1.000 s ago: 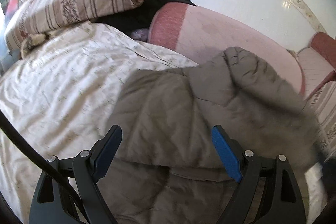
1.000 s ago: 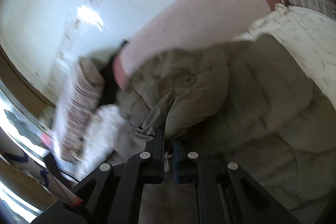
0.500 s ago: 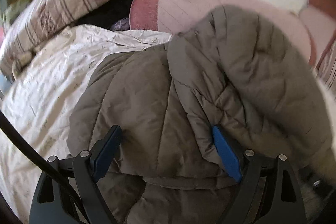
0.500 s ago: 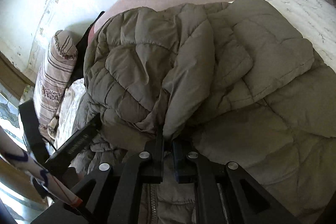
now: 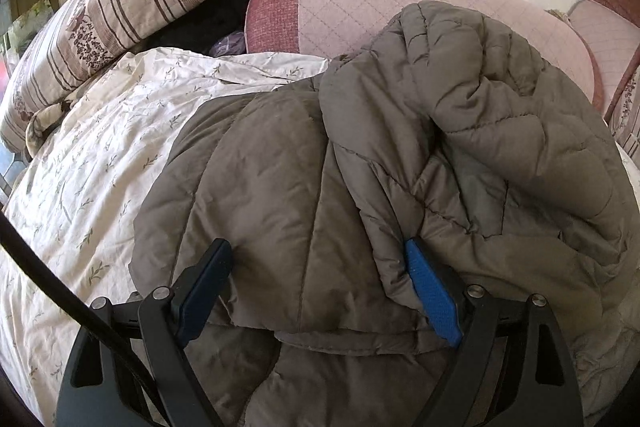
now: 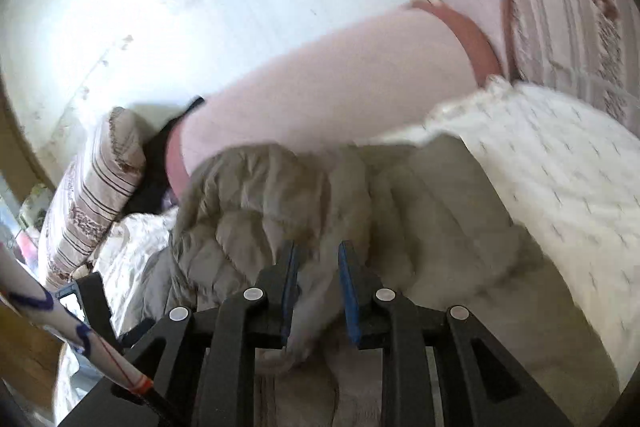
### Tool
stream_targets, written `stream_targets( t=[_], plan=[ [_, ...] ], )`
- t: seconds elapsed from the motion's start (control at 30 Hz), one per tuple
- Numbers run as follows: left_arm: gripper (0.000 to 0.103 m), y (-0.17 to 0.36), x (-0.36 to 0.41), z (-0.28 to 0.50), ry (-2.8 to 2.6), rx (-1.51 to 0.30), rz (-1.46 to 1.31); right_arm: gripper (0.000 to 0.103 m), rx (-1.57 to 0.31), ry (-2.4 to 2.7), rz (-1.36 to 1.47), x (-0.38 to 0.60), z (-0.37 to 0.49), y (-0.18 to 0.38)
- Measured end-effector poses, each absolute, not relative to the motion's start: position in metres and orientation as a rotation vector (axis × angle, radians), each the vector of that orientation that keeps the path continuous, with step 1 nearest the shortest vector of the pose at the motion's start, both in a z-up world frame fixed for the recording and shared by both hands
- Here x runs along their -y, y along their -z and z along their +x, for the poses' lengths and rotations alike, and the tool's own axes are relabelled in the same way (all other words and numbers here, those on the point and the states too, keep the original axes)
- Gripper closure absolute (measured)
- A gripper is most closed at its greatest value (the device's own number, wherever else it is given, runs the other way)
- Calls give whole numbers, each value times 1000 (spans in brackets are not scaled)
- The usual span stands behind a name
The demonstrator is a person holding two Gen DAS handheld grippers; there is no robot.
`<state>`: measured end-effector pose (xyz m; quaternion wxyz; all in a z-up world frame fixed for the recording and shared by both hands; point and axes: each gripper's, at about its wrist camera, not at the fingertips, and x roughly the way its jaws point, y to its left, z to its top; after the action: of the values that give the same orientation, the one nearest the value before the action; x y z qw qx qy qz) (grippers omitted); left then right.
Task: Fold large clothes
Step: 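Fold the held hood down over the folded sleeves with the right tool, then press the hood onto the jacket and open the right tool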
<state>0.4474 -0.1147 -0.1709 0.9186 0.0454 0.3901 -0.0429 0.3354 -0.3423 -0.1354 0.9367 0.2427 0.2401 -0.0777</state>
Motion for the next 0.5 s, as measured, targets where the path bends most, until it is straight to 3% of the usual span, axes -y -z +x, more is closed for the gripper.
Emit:
stream_targets(
  t=[0.33, 0.5],
  plan=[
    [14, 171, 113, 448, 86, -801, 100, 81, -717, 140, 481, 363, 382, 204],
    [14, 171, 114, 447, 87, -800, 106, 82, -745, 137, 505, 367, 384, 215]
  ],
)
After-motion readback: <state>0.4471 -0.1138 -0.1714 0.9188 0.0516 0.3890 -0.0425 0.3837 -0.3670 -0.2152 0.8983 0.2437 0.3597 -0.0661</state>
